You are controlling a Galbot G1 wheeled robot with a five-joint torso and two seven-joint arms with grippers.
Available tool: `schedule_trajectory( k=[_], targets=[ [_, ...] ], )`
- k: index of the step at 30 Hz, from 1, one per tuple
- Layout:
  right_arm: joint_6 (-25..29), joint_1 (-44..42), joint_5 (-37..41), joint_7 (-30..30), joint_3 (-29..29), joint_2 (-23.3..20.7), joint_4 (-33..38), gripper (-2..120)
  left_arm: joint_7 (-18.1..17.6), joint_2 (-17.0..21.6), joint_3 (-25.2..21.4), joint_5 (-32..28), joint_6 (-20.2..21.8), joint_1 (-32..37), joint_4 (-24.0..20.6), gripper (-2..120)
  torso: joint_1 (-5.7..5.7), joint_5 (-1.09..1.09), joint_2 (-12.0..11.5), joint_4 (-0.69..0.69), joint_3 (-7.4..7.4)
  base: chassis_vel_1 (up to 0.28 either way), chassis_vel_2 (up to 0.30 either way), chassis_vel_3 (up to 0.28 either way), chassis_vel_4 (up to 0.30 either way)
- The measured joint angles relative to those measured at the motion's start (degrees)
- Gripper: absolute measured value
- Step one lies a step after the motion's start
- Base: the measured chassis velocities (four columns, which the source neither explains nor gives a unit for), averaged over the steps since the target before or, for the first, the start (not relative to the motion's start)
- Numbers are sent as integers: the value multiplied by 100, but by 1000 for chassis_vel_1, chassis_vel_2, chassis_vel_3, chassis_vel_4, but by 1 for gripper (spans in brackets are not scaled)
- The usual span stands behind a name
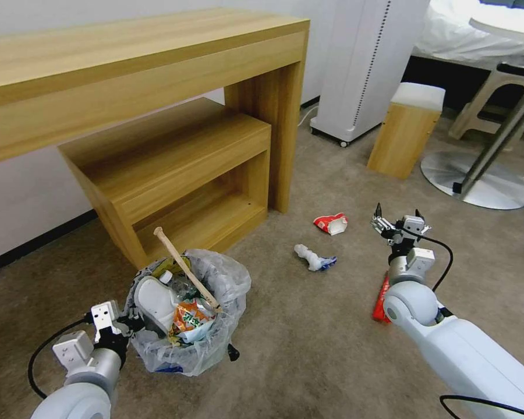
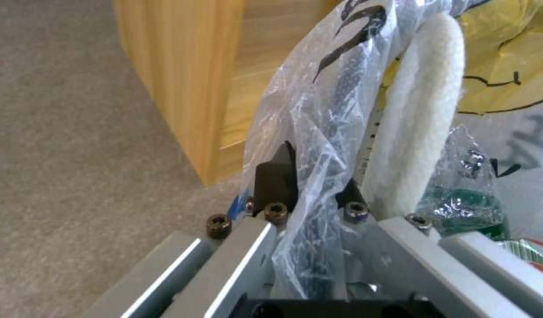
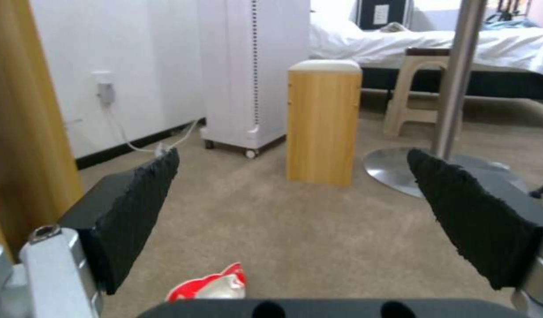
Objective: Pick up the trash bin and place the garbage on the floor into it.
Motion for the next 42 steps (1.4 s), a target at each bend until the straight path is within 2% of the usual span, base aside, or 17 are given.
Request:
schedule_trajectory(
  k=[2,8,20,28,30,33,36,42],
  targets=[
    [6,8,-8,-9,-19,15,-23,99,0,12,-1,-14,0,-16,15,0,0,0,0,-2,0,0,0,0,0],
    [8,7,-7,-57,-23,33,-29,99,-11,24,-16,-32,0,-28,17,0,0,0,0,3,0,0,0,0,0],
    [7,-67,35,-74,21,33,8,98,-13,2,-12,-26,-14,-10,17,0,0,0,0,1,-1,-9,5,3,-7],
    [14,-142,31,-73,60,37,27,98,-11,13,-10,-22,-32,-3,12,0,0,3,0,1,-1,-136,131,131,-142],
    [23,-150,22,-73,70,35,27,98,-10,10,-6,-22,-35,-2,12,0,0,-3,0,-1,1,-205,202,191,-207],
    [45,-152,-16,-73,75,40,15,98,-8,1,4,-13,-52,-1,17,0,0,3,0,2,1,-203,198,186,-203],
    [74,-158,-56,-76,75,53,5,98,-9,-3,13,-9,-56,0,22,0,0,-1,0,2,2,-186,173,180,-180],
    [211,-179,-161,-123,50,85,-26,100,-7,14,8,-8,-59,12,23,0,0,0,0,0,0,-68,46,41,-60]
  ],
)
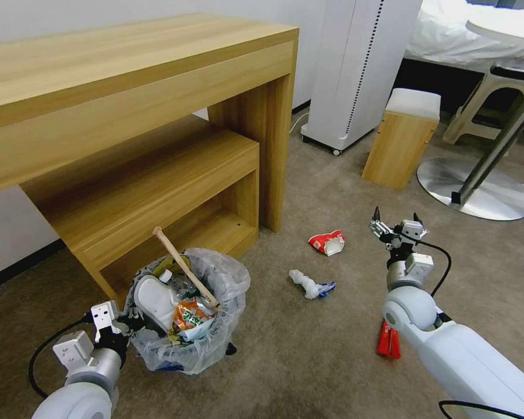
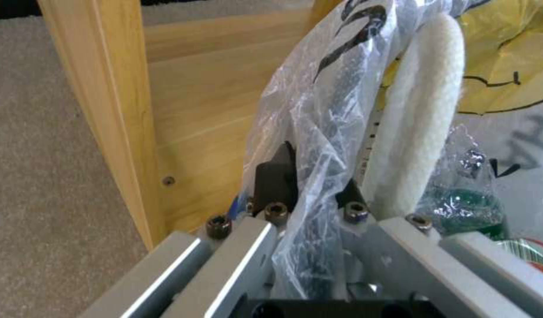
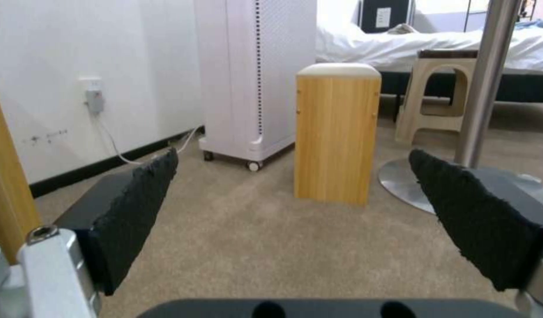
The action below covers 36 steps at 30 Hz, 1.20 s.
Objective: Pick up the trash bin and place the garbage on the floor into it.
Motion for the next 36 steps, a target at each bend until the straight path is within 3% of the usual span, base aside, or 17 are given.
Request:
schedule_trajectory(
  k=[36],
  targets=[
    [-16,-162,82,-27,125,-22,-20,100,35,-29,58,142,-6,76,33,0,0,0,0,0,-1,-26,-23,-26,-28]
  ],
)
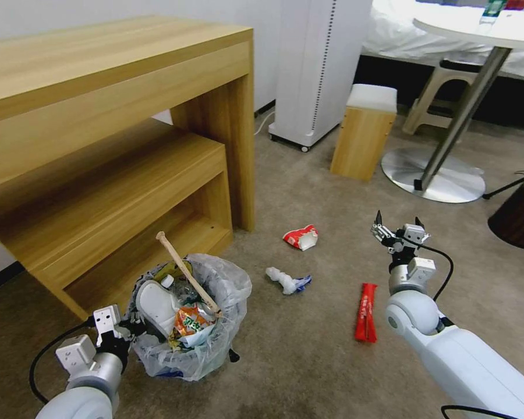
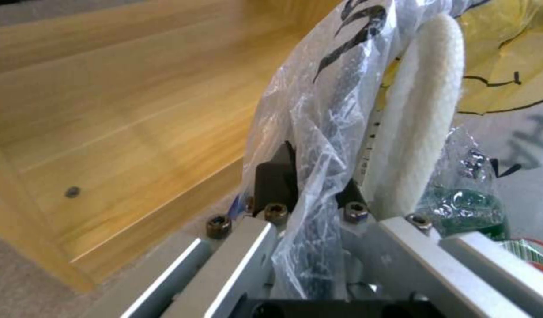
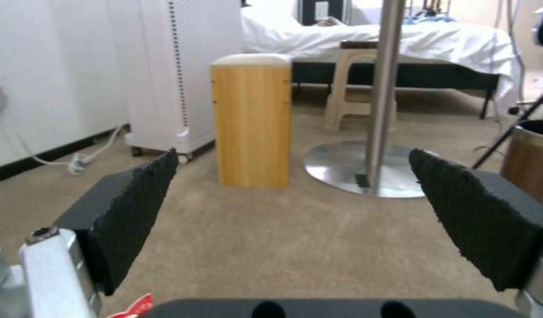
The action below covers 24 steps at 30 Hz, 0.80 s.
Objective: Pick up the trash bin and place the garbage on the floor into it.
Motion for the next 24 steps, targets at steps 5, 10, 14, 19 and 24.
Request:
schedule_trajectory(
  k=[5,10,14,19,24],
  targets=[
    [-2,-30,-12,0,18,4,-35,100,1,3,0,1,-8,-15,15,0,0,0,0,-1,0,-19,-33,-24,-17],
    [-100,-122,21,-1,64,1,-91,100,13,-2,15,79,-41,-28,119,0,0,0,0,2,0,0,0,0,0],
    [-428,-147,701,169,64,0,-134,100,28,-48,67,110,-45,-67,167,0,0,0,0,1,0,0,0,0,0],
    [-1344,-188,1866,673,103,35,-275,100,41,-80,89,135,-64,-76,189,0,0,-1,0,2,0,0,0,0,0],
    [-1819,-217,2238,854,33,175,-801,100,43,-76,88,131,-71,-94,190,0,0,0,0,0,0,0,0,0,0]
  ],
)
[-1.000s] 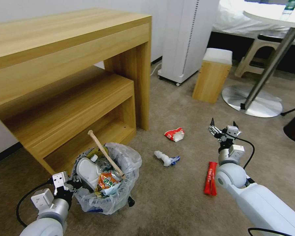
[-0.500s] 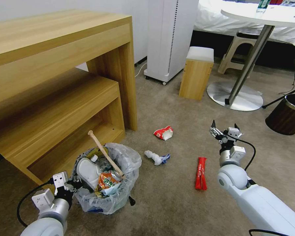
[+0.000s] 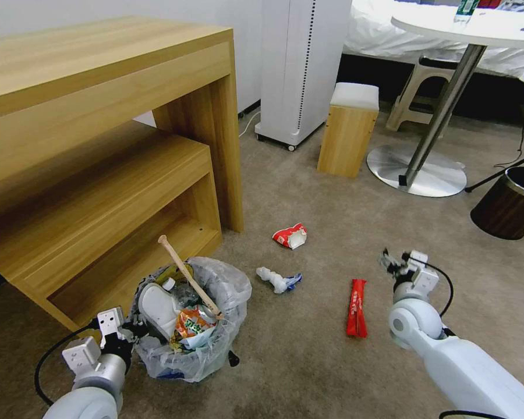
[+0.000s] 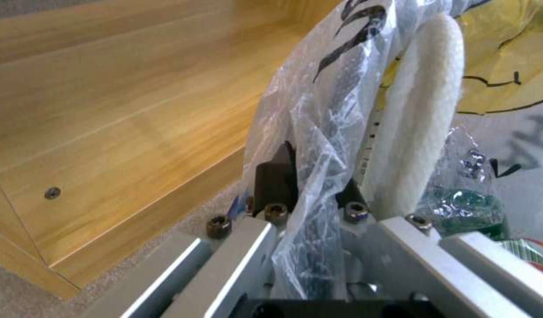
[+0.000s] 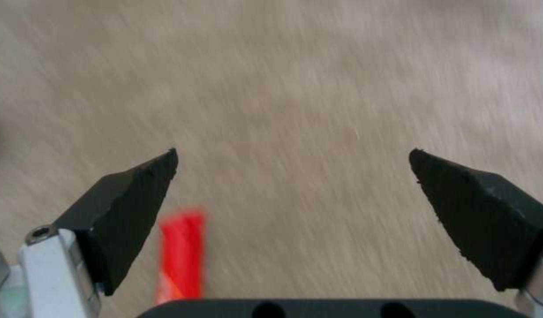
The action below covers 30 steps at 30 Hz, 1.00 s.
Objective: Pick up the trash bin and place the garbage on the floor into it.
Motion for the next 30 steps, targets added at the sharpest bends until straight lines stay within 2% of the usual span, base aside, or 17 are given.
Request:
schedule_trajectory(
  k=[5,11,20,27,30],
  targets=[
    [-105,52,69,-133,-228,124,-428,100,0,-2,1,-2,-4,9,0,0,0,1,0,0,0,0,0,0,0],
    [-118,350,95,-615,-740,302,-932,100,0,-1,-21,-13,-14,42,-37,0,0,1,0,3,0,0,0,0,0],
    [-102,453,23,-1146,-994,495,-1510,100,-3,101,-16,-138,-17,-47,-70,0,0,0,0,1,0,0,0,0,0],
    [88,523,-256,-1588,-1130,628,-2027,100,-6,137,42,-181,-17,-113,-64,0,0,-1,0,0,0,0,0,0,0],
    [349,568,-468,-1887,-1194,737,-2304,100,-6,163,58,-207,-15,-131,-64,0,0,1,0,2,0,0,0,0,0]
  ],
)
